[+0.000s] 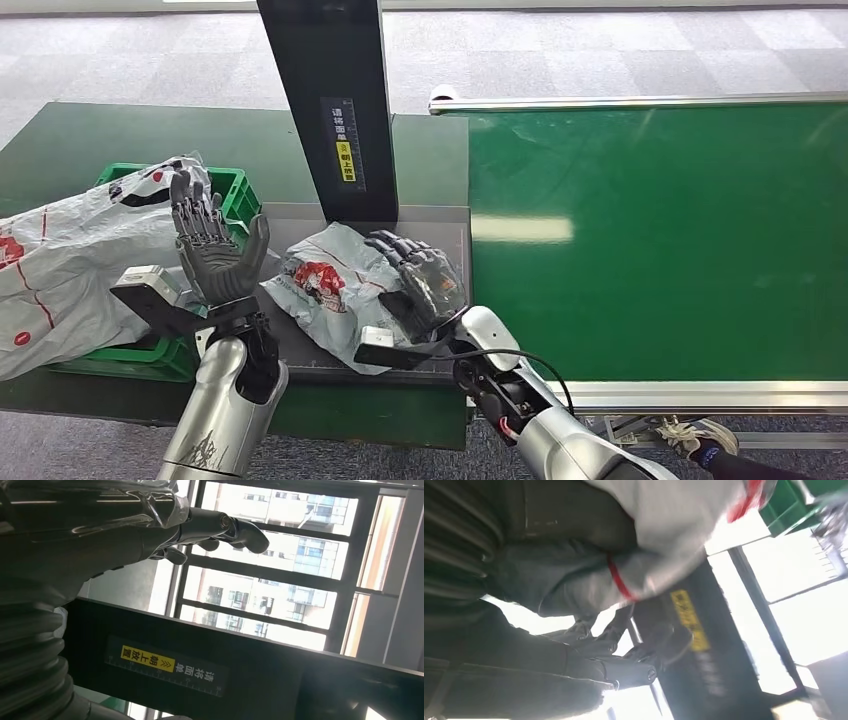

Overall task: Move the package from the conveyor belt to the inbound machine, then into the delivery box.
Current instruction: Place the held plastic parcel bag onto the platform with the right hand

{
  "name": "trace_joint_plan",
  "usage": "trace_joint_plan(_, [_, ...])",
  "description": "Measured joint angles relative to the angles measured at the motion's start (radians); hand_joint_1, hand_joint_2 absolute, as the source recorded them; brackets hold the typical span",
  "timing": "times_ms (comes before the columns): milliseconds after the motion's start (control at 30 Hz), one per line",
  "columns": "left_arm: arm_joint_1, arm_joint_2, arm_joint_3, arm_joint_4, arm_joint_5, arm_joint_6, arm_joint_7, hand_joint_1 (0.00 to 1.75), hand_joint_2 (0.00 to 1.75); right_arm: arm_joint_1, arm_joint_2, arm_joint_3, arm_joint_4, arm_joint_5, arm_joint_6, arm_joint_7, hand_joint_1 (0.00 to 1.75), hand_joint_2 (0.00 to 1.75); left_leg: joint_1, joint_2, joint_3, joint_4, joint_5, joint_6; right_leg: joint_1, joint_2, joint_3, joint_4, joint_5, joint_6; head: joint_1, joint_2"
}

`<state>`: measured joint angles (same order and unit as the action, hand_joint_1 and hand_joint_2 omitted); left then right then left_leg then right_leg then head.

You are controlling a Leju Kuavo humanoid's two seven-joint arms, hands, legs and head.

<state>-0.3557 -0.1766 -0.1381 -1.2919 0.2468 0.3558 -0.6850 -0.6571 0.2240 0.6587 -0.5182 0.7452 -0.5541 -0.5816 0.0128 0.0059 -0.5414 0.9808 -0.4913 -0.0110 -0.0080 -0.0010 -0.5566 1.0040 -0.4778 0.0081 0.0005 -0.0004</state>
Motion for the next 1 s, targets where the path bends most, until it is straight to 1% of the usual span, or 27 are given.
trace_joint_plan(100, [0.016,0.003,0.009,-0.007,0.0,-0.001,0.0,0.0,1.75,0.011,0.0,-0.081,-0.018,-0.207,0.13,-0.044,0.0,1.75,0.0,0.0,0.0,0.0,0.0,0.0,0.0,0.0,0.0,0.0,0.0,0.0,0.0,0.0])
trace_joint_plan(233, [0.034,0.008,0.017,-0.014,-0.004,-0.011,0.0,0.0,1.75,0.061,-0.001,-0.186,-0.088,-0.523,0.344,-0.07,0.0,1.75,0.0,-0.001,0.0,0.0,0.0,0.0,0.0,-0.001,0.0,0.0,0.0,0.0,0.0,0.0])
trace_joint_plan(333, [0.042,0.015,0.017,-0.014,-0.026,-0.051,0.01,0.0,1.75,0.111,-0.007,-0.239,-0.167,-0.673,0.466,-0.097,0.0,1.75,0.0,-0.001,-0.001,0.0,0.0,0.0,0.0,-0.001,-0.001,0.0,0.0,0.0,0.0,0.0])
trace_joint_plan(433, [0.043,0.021,0.011,-0.014,-0.049,-0.083,0.021,0.0,1.75,0.151,-0.015,-0.264,-0.243,-0.729,0.51,-0.113,0.0,1.75,0.0,-0.001,-0.001,0.0,0.0,0.0,0.0,-0.001,-0.001,0.0,0.0,0.0,0.0,0.0])
trace_joint_plan(600, [0.043,0.027,0.003,-0.011,-0.083,-0.117,0.044,0.0,1.75,0.178,-0.023,-0.278,-0.307,-0.748,0.508,-0.115,0.0,1.75,0.0,-0.001,-0.001,0.0,0.0,0.0,0.0,-0.001,-0.001,0.0,0.0,0.0,0.0,0.0])
trace_joint_plan(633, [0.042,0.031,-0.007,-0.005,-0.104,-0.135,0.058,0.0,1.75,0.185,-0.025,-0.279,-0.324,-0.762,0.518,-0.115,0.0,1.75,0.0,-0.001,-0.001,0.0,0.0,0.0,0.0,-0.001,-0.001,0.0,0.0,0.0,0.0,0.0])
trace_joint_plan(733, [0.038,0.05,-0.054,0.039,-0.215,-0.212,0.129,0.0,1.75,0.213,-0.038,-0.291,-0.384,-0.845,0.597,-0.116,0.0,1.75,0.0,0.0,0.0,0.0,0.0,0.0,0.0,-0.001,-0.001,0.0,0.0,0.0,0.0,0.0])
trace_joint_plan(767, [0.036,0.054,-0.066,0.055,-0.245,-0.223,0.146,0.0,1.75,0.217,-0.04,-0.296,-0.391,-0.865,0.618,-0.116,0.0,1.75,0.0,0.0,0.0,0.0,0.0,0.0,0.0,-0.001,-0.001,0.0,0.0,0.0,0.0,0.0])
trace_joint_plan(867, [0.032,0.065,-0.092,0.095,-0.305,-0.227,0.172,0.0,1.75,0.228,-0.047,-0.308,-0.413,-0.883,0.638,-0.117,0.0,1.75,0.0,0.0,0.0,0.0,0.0,0.0,0.0,0.0,-0.001,0.0,0.0,0.0,0.0,0.0])
trace_joint_plan(1000, [0.027,0.075,-0.111,0.126,-0.321,-0.224,0.178,0.0,1.75,0.237,-0.054,-0.319,-0.431,-0.887,0.641,-0.117,0.0,1.75,0.0,0.0,-0.001,0.0,0.0,0.0,0.0,0.0,-0.001,0.0,0.0,0.0,0.0,0.0])
